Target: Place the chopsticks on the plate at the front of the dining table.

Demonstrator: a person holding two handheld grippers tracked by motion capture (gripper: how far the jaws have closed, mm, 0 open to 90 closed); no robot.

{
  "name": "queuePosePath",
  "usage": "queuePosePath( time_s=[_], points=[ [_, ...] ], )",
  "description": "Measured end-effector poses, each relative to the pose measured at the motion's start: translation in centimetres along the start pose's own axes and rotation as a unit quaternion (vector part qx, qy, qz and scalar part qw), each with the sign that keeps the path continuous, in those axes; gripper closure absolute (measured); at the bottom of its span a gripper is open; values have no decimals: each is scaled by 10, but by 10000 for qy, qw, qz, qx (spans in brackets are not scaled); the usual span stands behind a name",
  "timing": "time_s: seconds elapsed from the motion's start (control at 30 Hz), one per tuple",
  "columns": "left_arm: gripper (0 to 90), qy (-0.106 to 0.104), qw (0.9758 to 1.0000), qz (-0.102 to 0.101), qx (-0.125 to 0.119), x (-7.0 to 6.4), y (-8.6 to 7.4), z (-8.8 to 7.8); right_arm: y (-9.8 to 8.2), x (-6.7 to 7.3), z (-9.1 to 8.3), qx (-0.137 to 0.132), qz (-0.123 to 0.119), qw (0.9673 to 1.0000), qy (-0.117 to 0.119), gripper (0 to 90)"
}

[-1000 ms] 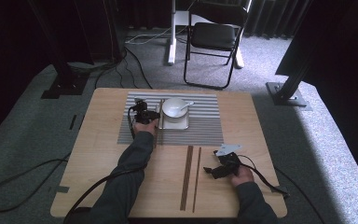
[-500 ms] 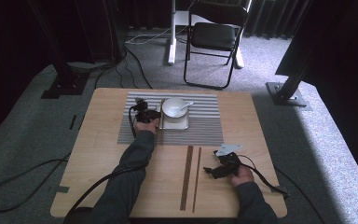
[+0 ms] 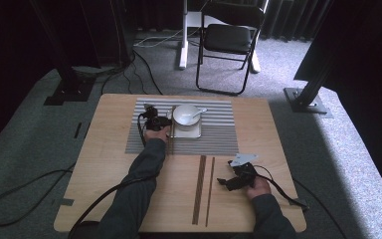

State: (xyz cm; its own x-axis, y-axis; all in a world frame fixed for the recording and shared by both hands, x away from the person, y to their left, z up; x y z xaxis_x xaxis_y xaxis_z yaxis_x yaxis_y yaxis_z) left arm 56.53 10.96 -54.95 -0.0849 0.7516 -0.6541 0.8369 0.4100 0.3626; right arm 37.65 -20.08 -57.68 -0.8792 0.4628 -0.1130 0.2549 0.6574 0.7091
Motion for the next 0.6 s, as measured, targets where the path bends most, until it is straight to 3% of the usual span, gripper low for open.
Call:
queuePosePath(
  time_s=[0.6],
  points=[
    [841,-29,9999,-101,-18,-1,1,1,0,0,0,0,1,10000,1,113]
  ],
)
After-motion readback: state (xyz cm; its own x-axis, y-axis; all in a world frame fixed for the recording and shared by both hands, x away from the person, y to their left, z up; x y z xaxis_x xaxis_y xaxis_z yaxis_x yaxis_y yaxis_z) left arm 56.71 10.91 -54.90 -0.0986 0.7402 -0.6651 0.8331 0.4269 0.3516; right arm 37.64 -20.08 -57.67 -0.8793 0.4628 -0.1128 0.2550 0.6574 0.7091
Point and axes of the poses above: each handheld gripper's, and its own axes: z roughly forward along the jaws, y roughly out of its top, x roughly to its left, the point moved 4 cm from there along z, roughly forward along the jaws, and after that the axes turned 9 degrees about -z, right-handed, at the moved point
